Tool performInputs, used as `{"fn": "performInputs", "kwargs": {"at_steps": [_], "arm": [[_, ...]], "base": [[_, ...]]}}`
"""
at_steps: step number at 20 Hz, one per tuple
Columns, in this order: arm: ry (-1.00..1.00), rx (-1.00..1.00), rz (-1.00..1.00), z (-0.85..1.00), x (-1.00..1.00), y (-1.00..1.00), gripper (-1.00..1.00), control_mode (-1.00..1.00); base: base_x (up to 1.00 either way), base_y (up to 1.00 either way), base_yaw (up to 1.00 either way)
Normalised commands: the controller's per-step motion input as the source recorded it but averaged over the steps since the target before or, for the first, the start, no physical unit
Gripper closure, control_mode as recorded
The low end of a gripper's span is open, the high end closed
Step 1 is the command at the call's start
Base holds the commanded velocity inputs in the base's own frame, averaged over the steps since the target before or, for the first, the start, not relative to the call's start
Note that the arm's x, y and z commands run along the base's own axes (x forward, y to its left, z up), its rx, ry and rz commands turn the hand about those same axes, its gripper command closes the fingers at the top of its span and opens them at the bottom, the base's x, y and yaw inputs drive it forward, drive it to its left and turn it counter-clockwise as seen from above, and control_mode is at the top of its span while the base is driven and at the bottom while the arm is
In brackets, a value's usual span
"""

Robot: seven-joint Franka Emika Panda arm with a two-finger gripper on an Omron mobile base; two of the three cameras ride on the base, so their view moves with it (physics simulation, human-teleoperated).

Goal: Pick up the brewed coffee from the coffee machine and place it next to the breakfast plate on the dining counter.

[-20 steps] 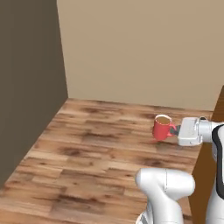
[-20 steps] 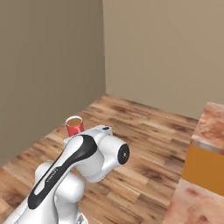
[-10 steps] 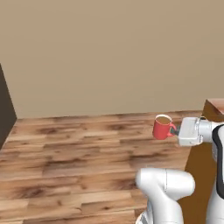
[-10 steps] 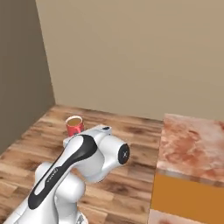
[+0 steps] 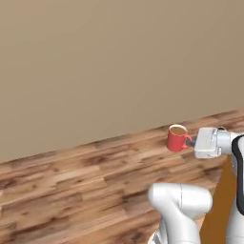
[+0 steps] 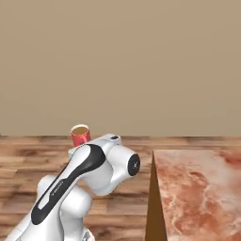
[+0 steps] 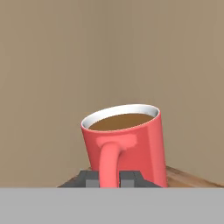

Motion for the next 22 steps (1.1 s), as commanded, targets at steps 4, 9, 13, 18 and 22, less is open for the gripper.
{"fn": "performInputs", "kwargs": {"at_steps": [4, 9, 13, 18, 22], "arm": [[0.00, 0.00, 0.00, 0.00, 0.00, 0.00, 1.00, 1.00], [0.00, 0.00, 0.00, 0.00, 0.00, 0.00, 1.00, 1.00], [0.00, 0.00, 0.00, 0.00, 0.00, 0.00, 1.00, 1.00], [0.00, 0.00, 0.00, 0.00, 0.00, 0.00, 1.00, 1.00], [0.00, 0.00, 0.00, 0.00, 0.00, 0.00, 1.00, 1.00]], "base": [[0.85, 0.34, -0.51], [0.77, 0.27, -0.54], [0.66, 0.12, -0.56], [0.65, 0.00, -0.57], [0.69, 0.00, -0.55]]}}
